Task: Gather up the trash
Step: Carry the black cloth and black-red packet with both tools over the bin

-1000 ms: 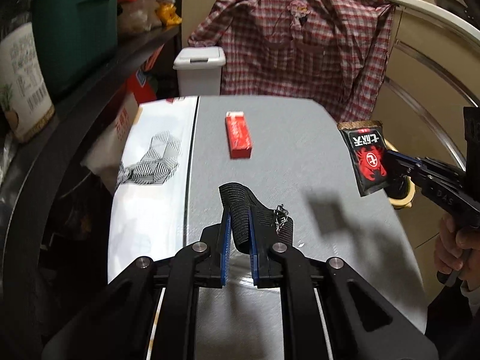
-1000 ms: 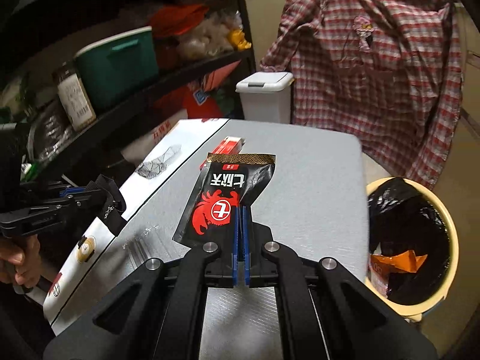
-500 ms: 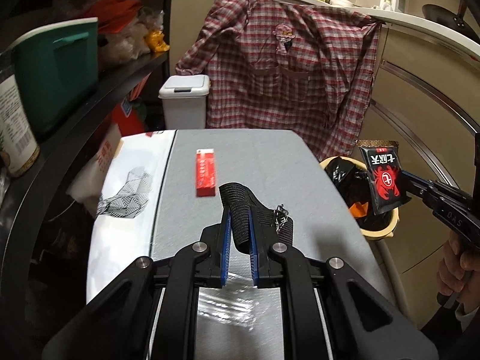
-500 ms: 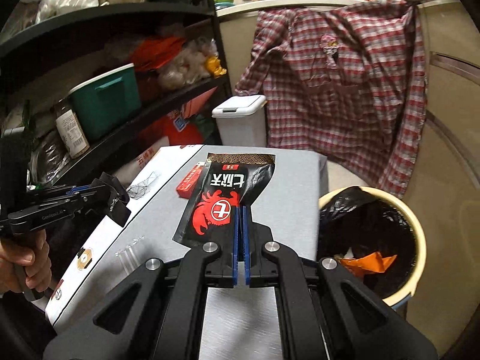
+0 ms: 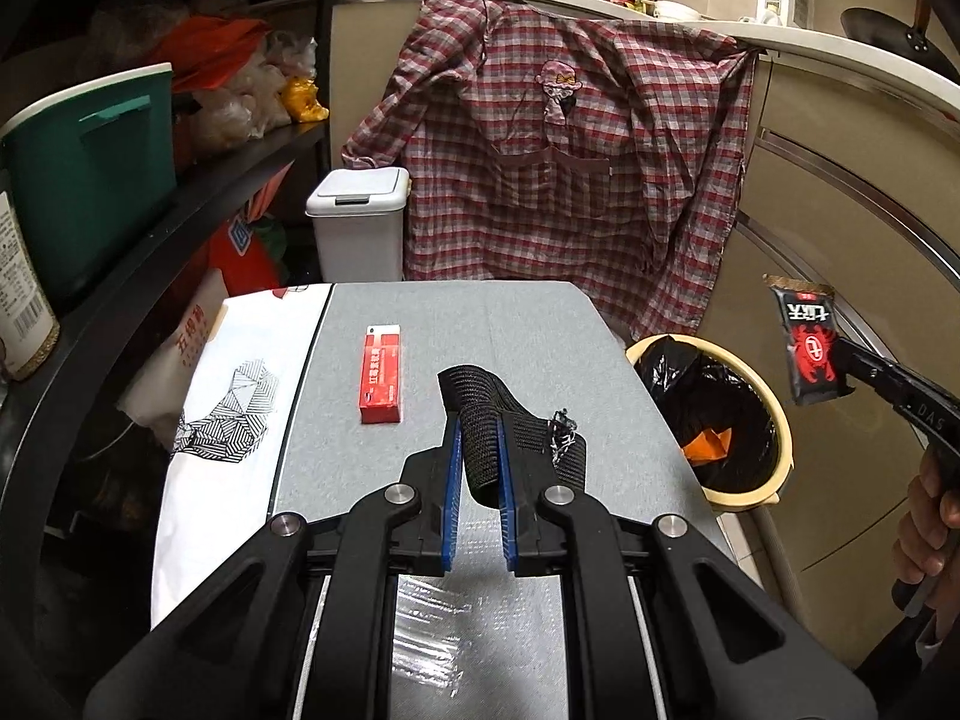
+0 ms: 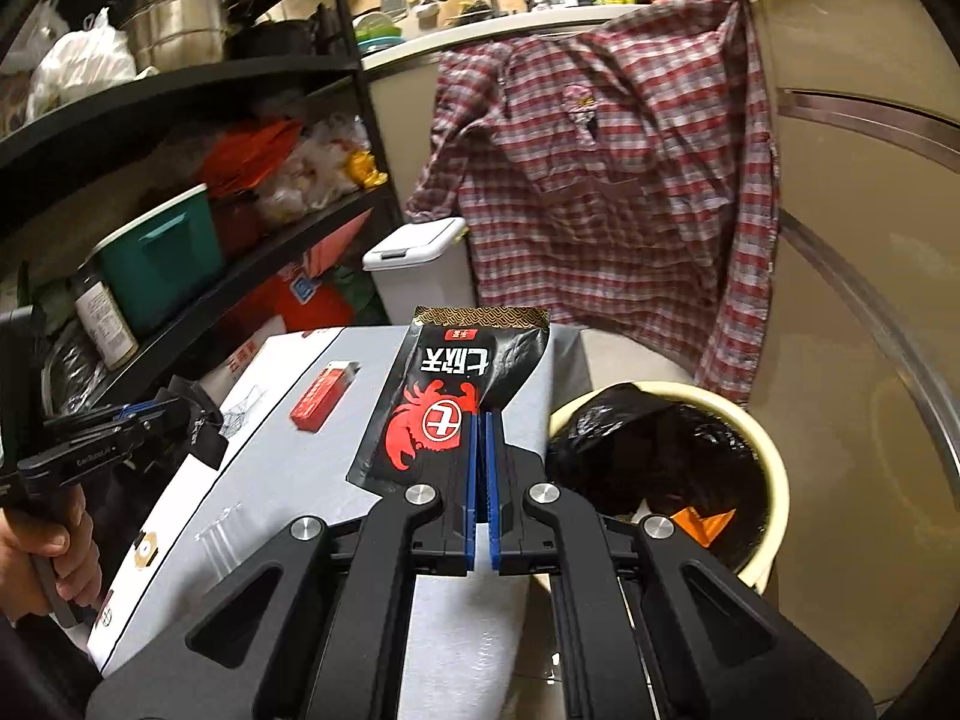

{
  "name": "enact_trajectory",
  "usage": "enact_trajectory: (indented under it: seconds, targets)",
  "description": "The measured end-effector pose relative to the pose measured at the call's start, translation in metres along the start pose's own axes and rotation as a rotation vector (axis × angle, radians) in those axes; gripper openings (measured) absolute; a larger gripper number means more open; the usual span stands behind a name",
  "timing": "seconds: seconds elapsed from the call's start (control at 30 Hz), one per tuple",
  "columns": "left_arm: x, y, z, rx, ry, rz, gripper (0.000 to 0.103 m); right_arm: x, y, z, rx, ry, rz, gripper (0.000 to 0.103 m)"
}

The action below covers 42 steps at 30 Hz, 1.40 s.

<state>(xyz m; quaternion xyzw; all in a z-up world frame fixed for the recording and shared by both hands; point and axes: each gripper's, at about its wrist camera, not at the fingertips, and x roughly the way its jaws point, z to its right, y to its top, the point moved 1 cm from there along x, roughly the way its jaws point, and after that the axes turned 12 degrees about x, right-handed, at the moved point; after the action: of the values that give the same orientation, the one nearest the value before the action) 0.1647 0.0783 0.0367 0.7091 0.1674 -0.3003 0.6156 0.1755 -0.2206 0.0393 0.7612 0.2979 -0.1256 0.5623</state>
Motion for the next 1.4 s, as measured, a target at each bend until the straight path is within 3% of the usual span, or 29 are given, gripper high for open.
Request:
enact_trajectory:
  seconds: [0.27, 0.6, 1.0, 1.4]
  targets:
    - [0.002, 0.008, 0.017, 0.037, 0.003, 0.008, 0.011, -0.016, 0.028, 0.039, 0.057, -0.061, 0.064, 0.003]
    - [0.014, 0.034, 0.053, 0.046, -0.056, 0.017, 0.011, -0.020, 0.050, 0.080, 0.085, -0.132, 0.082, 0.003]
    - [0.062, 0.083, 0.130, 0.078, -0.149, 0.028, 0.011, -0.001, 0.061, 0.102, 0.113, -0.160, 0.057, 0.003]
    - [0.108, 0.101, 0.173, 0.087, -0.195, -0.011, 0.011, 0.017, 0.063, 0.113, 0.130, -0.175, 0.035, 0.003]
